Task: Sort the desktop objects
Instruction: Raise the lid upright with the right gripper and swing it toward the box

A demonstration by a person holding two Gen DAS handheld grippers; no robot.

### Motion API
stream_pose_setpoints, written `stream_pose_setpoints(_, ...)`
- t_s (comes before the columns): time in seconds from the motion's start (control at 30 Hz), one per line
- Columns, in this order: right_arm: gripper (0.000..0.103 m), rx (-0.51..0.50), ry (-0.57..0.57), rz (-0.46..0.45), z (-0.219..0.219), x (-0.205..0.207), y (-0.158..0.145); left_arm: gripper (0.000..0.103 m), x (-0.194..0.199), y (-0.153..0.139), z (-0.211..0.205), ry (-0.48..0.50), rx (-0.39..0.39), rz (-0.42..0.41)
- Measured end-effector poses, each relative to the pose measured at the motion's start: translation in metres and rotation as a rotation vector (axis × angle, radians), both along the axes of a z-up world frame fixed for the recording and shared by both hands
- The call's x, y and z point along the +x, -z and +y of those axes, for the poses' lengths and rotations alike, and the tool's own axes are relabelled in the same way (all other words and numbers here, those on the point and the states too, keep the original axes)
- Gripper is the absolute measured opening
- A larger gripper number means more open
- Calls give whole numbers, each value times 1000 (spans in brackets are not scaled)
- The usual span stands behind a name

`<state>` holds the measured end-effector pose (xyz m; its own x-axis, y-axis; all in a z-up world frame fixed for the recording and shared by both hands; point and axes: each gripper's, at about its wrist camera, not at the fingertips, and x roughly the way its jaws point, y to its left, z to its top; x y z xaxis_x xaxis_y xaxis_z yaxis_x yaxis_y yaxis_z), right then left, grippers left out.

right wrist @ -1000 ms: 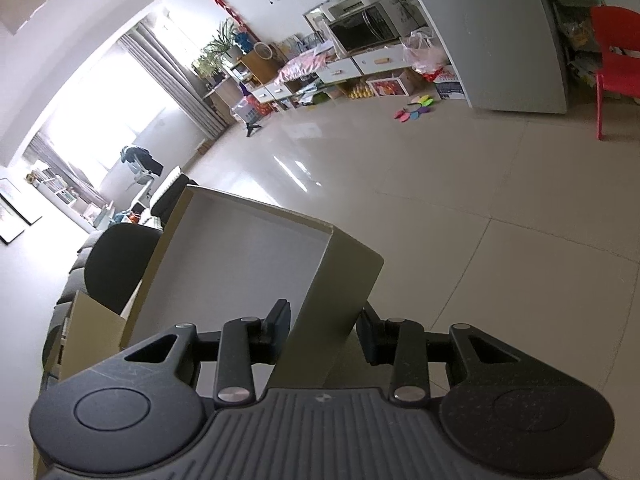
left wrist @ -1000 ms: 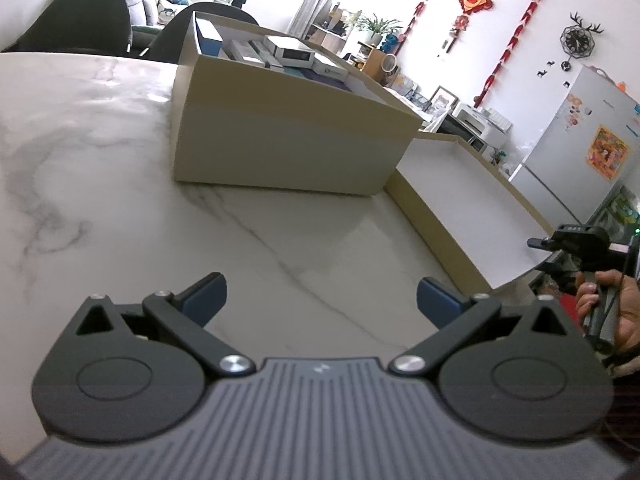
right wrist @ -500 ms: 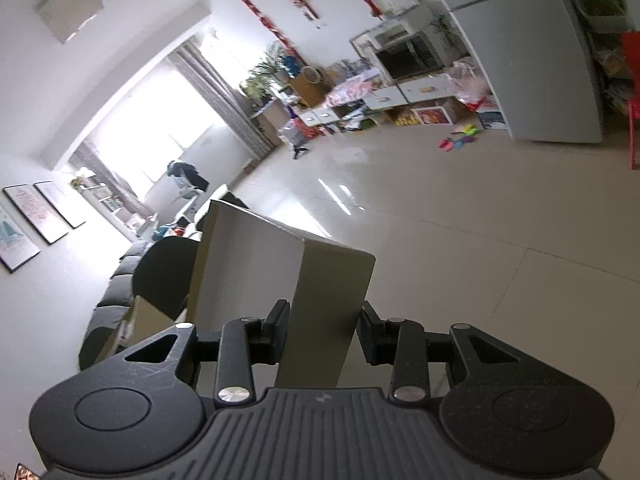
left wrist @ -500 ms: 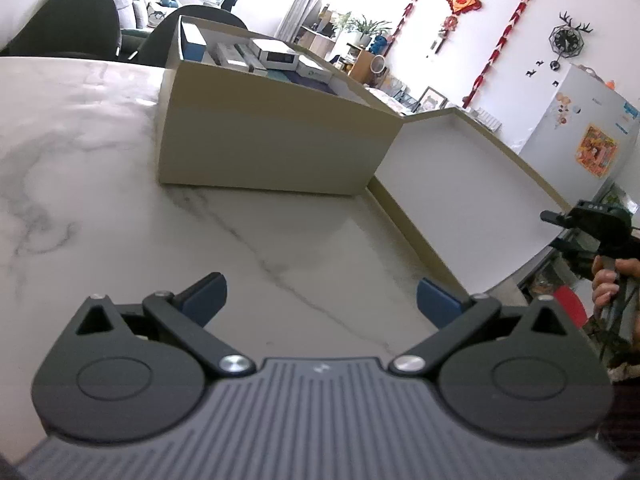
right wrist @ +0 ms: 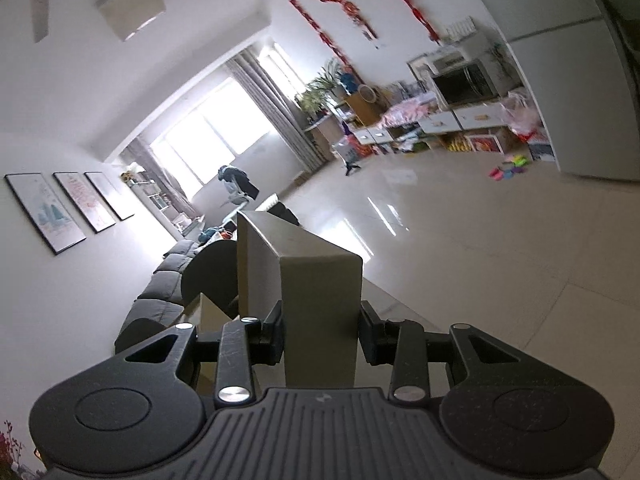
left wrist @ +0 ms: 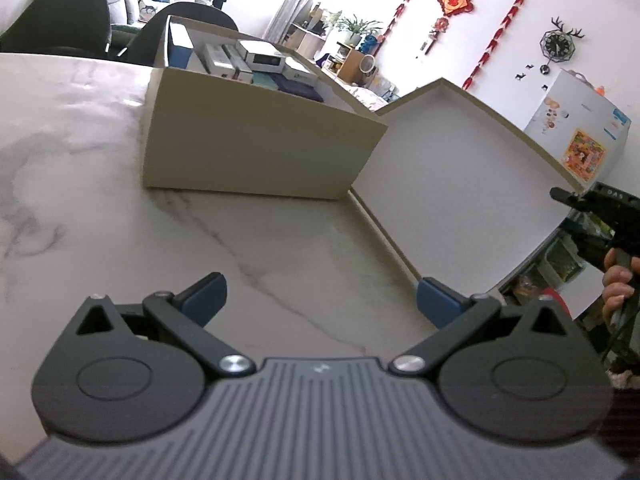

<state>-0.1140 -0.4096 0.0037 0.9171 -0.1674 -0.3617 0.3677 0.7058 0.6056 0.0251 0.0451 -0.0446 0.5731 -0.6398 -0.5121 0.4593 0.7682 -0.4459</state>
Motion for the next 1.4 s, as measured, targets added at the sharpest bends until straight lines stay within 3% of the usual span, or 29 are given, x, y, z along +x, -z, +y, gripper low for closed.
stream_pose_setpoints(0.77,39,-113,27,-51,14,-81,-13,103,-18,-12,-36,179,-17,-2)
stream_pose_setpoints(1.4,39,-386,-64,-83,79,-129,-36,103,-34,-39,-47,232,-74,-91)
